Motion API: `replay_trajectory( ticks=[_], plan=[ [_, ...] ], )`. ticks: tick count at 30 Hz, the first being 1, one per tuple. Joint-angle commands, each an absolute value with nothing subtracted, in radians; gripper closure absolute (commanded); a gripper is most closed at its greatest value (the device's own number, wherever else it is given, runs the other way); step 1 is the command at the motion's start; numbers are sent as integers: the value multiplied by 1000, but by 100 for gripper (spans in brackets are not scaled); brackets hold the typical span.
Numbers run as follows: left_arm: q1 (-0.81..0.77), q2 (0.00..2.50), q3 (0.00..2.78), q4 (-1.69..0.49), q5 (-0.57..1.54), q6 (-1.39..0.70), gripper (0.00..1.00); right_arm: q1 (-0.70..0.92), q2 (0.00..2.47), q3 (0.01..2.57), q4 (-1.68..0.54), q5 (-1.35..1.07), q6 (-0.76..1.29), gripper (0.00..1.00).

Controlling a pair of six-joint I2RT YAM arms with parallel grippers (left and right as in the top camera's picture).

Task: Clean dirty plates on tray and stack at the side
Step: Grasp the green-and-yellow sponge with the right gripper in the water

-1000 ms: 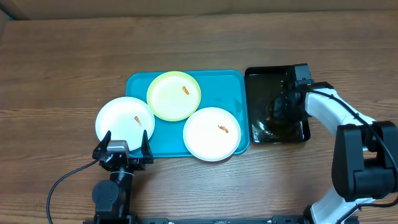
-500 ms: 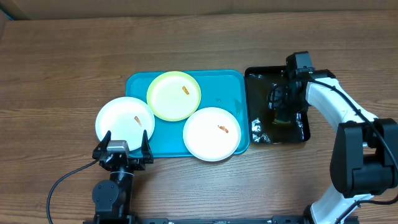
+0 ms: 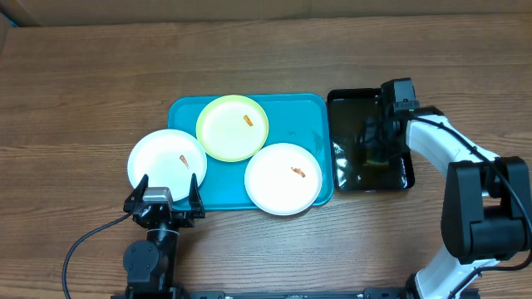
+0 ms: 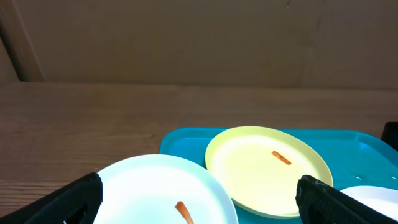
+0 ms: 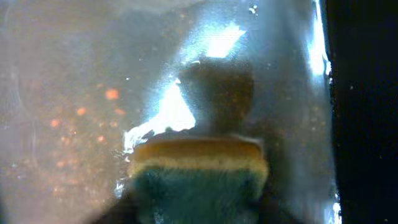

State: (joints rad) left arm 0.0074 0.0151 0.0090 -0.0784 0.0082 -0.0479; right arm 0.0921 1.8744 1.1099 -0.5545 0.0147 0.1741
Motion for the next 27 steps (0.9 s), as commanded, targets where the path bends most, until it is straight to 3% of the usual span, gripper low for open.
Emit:
replay_trajectory(
  ticks=[1, 3, 4, 5, 6, 8, 19, 21, 23, 24, 25, 27],
  plan=[
    [12, 5, 5, -78, 19, -29, 0, 90, 1875, 1102, -530, 1, 172, 96],
    [12, 5, 5, -78, 19, -29, 0, 90, 1874, 1114, -529, -21, 172, 96],
    [12, 5, 5, -78, 19, -29, 0, 90, 1874, 1123, -533, -30, 173, 82],
    [12, 5, 5, -78, 19, -29, 0, 90, 1874, 1134, -545, -39, 173, 42],
    [12, 5, 5, -78, 19, -29, 0, 90, 1874, 1145, -558, -50, 173, 16],
    [12, 5, 5, -78, 19, -29, 0, 90, 1874, 1168, -582, -58, 173, 7],
    [12, 5, 5, -78, 19, -29, 0, 90, 1874, 1176, -535, -54, 172, 7],
    [12, 5, 5, -78, 19, -29, 0, 90, 1874, 1174, -526, -54, 172, 21],
    [12, 5, 5, -78, 19, -29, 0, 90, 1874, 1172, -521, -54, 172, 62],
    [12, 5, 5, -78, 19, -29, 0, 90, 1874, 1172, -521, -54, 172, 73],
    [12, 5, 5, -78, 19, -29, 0, 90, 1874, 1172, -521, -54, 172, 77],
    [12, 5, 5, -78, 19, -29, 0, 90, 1874, 1172, -521, -54, 172, 74]
  ],
)
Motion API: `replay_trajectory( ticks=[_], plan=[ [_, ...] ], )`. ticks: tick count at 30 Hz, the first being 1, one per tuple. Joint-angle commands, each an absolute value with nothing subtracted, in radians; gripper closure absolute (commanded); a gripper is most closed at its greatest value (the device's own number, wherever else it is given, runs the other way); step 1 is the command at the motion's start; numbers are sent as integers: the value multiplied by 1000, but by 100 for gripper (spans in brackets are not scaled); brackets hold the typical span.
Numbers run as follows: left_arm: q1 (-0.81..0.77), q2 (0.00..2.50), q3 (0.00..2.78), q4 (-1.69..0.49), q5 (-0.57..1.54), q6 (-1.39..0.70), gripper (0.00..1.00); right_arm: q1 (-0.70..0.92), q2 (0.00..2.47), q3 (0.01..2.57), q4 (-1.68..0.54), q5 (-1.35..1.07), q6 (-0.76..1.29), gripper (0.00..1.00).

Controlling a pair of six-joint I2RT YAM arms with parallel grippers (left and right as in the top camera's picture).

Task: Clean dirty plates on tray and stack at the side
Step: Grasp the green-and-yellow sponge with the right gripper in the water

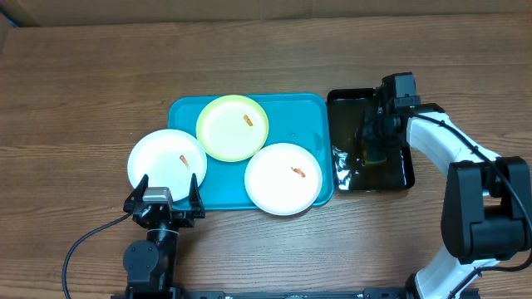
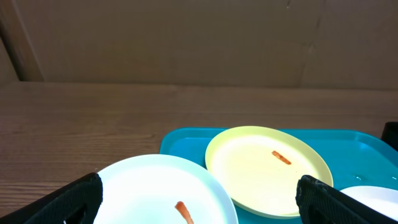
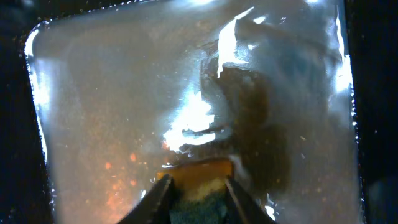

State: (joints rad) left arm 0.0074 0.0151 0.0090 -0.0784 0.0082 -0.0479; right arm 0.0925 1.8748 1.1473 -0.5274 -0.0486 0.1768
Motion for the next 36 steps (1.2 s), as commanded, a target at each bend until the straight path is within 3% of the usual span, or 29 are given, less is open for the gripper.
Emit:
replay_trajectory(
  ticks=[1, 3, 6, 9, 13, 17, 18, 20, 21, 23, 24, 26, 27, 32, 36],
  plan=[
    [12, 5, 5, -78, 19, -29, 0, 90, 1874, 1172, -522, -54, 172, 74],
    [12, 5, 5, -78, 19, -29, 0, 90, 1874, 1172, -521, -54, 172, 73],
    [12, 5, 5, -78, 19, -29, 0, 90, 1874, 1172, -525, -54, 172, 18],
    [12, 5, 5, -78, 19, -29, 0, 90, 1874, 1171, -546, -54, 172, 17],
    [12, 5, 5, -78, 19, -29, 0, 90, 1874, 1149, -534, -54, 172, 22],
    [12, 5, 5, -78, 19, -29, 0, 90, 1874, 1114, -493, -54, 172, 36],
    [12, 5, 5, -78, 19, -29, 0, 90, 1874, 1112, -490, -54, 172, 46],
    [12, 5, 5, -78, 19, -29, 0, 90, 1874, 1112, -486, -54, 173, 82],
    [12, 5, 5, -78, 19, -29, 0, 90, 1874, 1113, -483, -54, 172, 91],
    [12, 5, 5, -78, 19, -29, 0, 90, 1874, 1121, -485, -54, 172, 93],
    [12, 5, 5, -78, 19, -29, 0, 88, 1874, 1134, -500, -54, 172, 80],
    [12, 5, 5, -78, 19, -29, 0, 85, 1874, 1177, -557, -54, 172, 30],
    [12, 5, 5, -78, 19, -29, 0, 83, 1874, 1203, -595, -54, 172, 20],
    [12, 5, 5, -78, 19, -29, 0, 83, 1874, 1319, -817, -54, 172, 11],
    [12, 5, 5, -78, 19, -29, 0, 83, 1874, 1320, -956, -54, 172, 9]
  ],
)
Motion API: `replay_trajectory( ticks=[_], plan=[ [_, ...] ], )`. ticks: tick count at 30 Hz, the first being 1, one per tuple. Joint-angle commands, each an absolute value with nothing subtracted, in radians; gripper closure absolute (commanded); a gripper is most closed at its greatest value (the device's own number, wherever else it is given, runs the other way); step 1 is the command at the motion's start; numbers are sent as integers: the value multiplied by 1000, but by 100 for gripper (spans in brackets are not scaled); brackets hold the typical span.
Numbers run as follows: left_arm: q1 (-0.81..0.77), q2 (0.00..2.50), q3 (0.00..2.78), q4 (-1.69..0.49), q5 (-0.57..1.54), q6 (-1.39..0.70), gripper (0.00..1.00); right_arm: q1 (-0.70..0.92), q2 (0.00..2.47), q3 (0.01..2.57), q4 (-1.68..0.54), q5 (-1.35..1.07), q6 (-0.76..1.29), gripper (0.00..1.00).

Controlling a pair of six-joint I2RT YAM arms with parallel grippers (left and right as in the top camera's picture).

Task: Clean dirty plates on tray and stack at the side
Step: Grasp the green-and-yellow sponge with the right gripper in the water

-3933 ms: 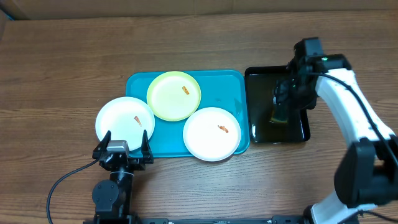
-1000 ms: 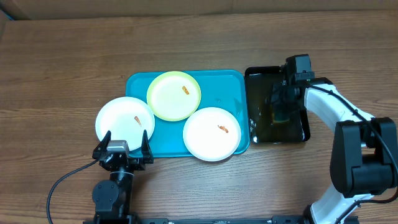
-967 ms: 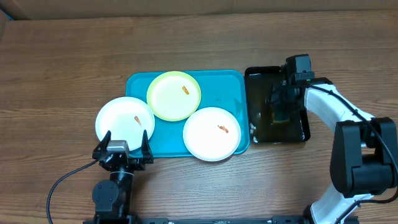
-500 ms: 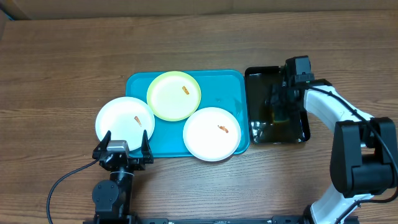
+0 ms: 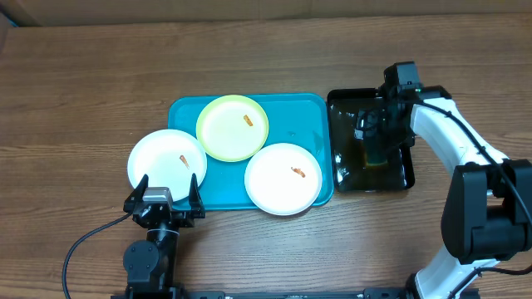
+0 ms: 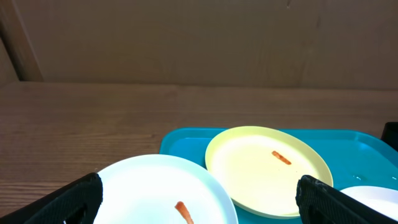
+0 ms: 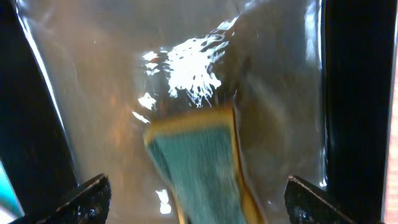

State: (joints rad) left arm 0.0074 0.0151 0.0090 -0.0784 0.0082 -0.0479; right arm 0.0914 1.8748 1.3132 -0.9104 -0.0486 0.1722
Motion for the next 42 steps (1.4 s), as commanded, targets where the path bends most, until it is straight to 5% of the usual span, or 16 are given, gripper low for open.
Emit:
replay_trajectory(
  ticks=[1, 25, 31, 34, 37, 40, 42],
  plan=[
    [12, 5, 5, -78, 19, -29, 0, 83, 1874, 1312, -976, -54, 172, 9],
    [12, 5, 5, -78, 19, -29, 0, 86, 1874, 1162, -932, -152, 184, 27],
    [12, 5, 5, -78, 19, -29, 0, 86, 1874, 1146, -877, -152, 184, 55],
    [12, 5, 5, -78, 19, -29, 1, 86, 1874, 1145, -870, -152, 184, 96],
    [12, 5, 5, -78, 19, -29, 0, 86, 1874, 1147, -887, -152, 180, 96],
    [12, 5, 5, -78, 19, -29, 0, 84, 1874, 1186, -945, -152, 167, 65],
    [12, 5, 5, -78, 19, -29, 0, 84, 1874, 1225, -981, -152, 152, 61]
  ],
)
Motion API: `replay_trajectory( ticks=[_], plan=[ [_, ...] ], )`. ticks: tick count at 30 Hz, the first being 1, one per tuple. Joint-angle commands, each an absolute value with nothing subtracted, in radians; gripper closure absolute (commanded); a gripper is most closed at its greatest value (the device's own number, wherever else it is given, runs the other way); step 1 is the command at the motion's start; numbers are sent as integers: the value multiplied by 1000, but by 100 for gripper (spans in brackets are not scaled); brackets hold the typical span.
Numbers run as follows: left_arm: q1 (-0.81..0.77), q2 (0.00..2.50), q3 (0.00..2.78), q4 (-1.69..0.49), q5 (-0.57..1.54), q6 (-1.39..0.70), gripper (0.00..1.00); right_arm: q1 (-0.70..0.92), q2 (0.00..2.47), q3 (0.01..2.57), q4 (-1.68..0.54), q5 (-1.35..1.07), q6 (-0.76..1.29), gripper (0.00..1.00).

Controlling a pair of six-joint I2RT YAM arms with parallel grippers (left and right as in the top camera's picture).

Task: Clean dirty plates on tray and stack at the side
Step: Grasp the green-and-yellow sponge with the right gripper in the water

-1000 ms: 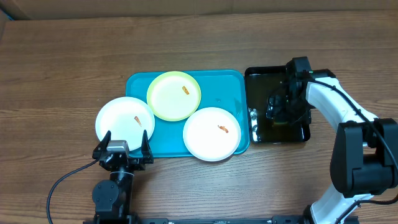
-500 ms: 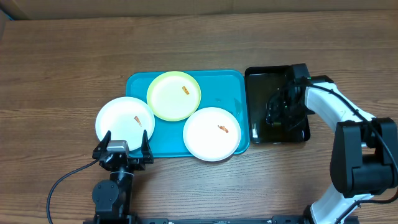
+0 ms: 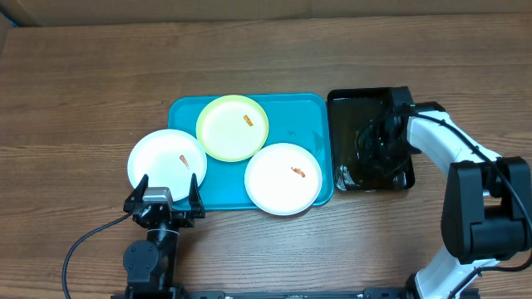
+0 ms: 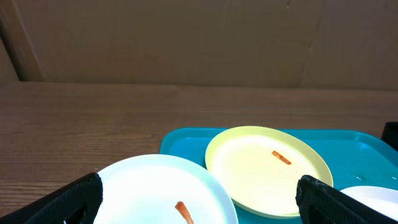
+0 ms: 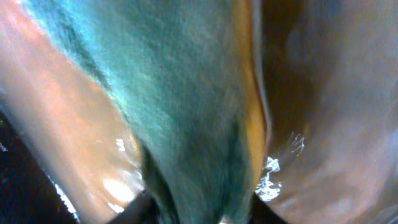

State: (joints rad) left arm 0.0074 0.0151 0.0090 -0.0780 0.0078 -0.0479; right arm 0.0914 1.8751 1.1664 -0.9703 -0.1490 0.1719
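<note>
Three dirty plates each carry an orange smear. A yellow-green plate [image 3: 232, 126] and a white plate [image 3: 283, 178] lie on the teal tray [image 3: 309, 108]. A second white plate [image 3: 166, 160] overlaps the tray's left edge. My left gripper [image 3: 165, 198] stands open at that plate's near rim, with nothing between its fingers [image 4: 68, 199]. My right gripper [image 3: 384, 141] is down in the black water basin [image 3: 349, 100]. The green-and-yellow sponge [image 5: 186, 93] fills the right wrist view, and the gripper [image 5: 196, 214] is shut on it.
The basin holds brownish water and stands just right of the tray. Bare wooden table [image 3: 83, 75] lies left of and behind the tray. A brown cardboard wall [image 4: 186, 37] rises at the table's far edge.
My right gripper was open above the sponge lying in the basin water. Now it is lower, with its fingers closed against the sponge's sides. The left arm and the plates have not moved.
My right gripper was first low in the basin with the sponge at its jaws. Then it gripped the sponge over the water. Then it stood open with the sponge lying free. Now it is shut on the sponge again. The left gripper stayed open by the white plate.
</note>
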Motion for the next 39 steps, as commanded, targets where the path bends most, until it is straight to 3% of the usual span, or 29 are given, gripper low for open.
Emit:
replay_trajectory(
  ticks=[1, 3, 5, 11, 27, 34, 39],
  plan=[
    [12, 5, 5, -78, 19, -29, 0, 84, 1874, 1246, -997, -151, 146, 59],
    [12, 5, 5, -78, 19, -29, 0, 84, 1874, 1276, -1007, -150, 128, 53],
    [12, 5, 5, -78, 19, -29, 0, 84, 1874, 1291, -1000, -138, 127, 36],
    [12, 5, 5, -78, 19, -29, 0, 84, 1874, 1290, -934, -87, 127, 1],
    [13, 6, 5, -59, -25, -5, 0, 84, 1874, 1289, -910, -92, 131, 0],
    [12, 6, 39, 104, 343, -79, 0, 84, 1874, 1289, -884, -136, 131, 0],
    [13, 69, 252, -168, 356, -184, 0, 84, 1874, 1289, -884, -136, 131, 0]
  ],
)
